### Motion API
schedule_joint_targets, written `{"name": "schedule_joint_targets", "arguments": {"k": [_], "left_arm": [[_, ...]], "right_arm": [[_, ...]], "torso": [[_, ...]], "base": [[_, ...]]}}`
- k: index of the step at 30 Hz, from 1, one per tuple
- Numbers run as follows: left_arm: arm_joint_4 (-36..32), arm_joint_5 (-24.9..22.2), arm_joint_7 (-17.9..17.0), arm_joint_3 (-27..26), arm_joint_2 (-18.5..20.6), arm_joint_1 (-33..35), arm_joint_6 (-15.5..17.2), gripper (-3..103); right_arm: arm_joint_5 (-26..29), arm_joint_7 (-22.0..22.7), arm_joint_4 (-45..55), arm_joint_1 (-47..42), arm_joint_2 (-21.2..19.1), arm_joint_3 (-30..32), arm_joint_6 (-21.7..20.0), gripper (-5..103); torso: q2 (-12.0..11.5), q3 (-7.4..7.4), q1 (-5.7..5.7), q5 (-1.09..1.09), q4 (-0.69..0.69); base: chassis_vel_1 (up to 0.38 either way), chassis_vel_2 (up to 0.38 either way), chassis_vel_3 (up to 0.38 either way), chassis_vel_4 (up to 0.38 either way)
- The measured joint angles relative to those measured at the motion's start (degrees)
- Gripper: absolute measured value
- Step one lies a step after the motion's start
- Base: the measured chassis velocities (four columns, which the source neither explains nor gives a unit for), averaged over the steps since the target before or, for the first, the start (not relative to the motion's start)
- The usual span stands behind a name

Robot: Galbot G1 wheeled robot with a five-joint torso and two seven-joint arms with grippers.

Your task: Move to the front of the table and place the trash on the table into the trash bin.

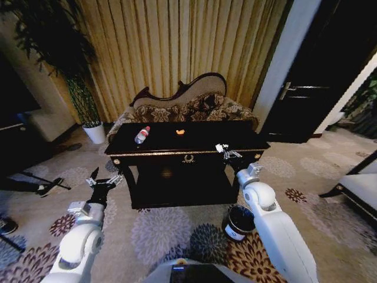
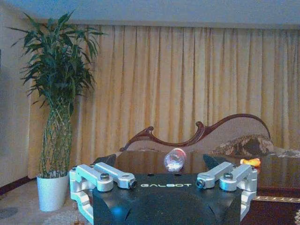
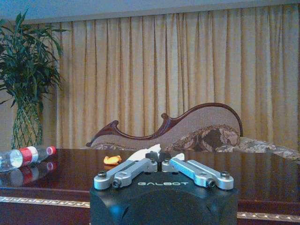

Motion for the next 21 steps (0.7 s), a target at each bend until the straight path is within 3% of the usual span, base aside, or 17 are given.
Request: {"name": "schedule_joint_targets", "arguments": {"k": [12, 21], "left_arm": [[0.0, -0.3, 0.0, -0.6, 0.0, 0.0, -0.1, 100], [0.0, -0.6, 0.0, -1.1, -0.5, 0.1, -0.3, 100]], "right_arm": [[-2.8, 0.0, -11.7, -2.0, 1.0, 2.9, 1.6, 0], [-8.4, 0.0, -33.6, -0.7, 1.0, 4.7, 7.2, 0]], "torso": [[-0.1, 0.04, 0.08, 0.01, -0.01], [0.0, 0.02, 0.03, 0.0, -0.02]], "base": [[0.01, -0.008, -0.009, 0.008], [0.0, 0.0, 0.0, 0.0]]}}
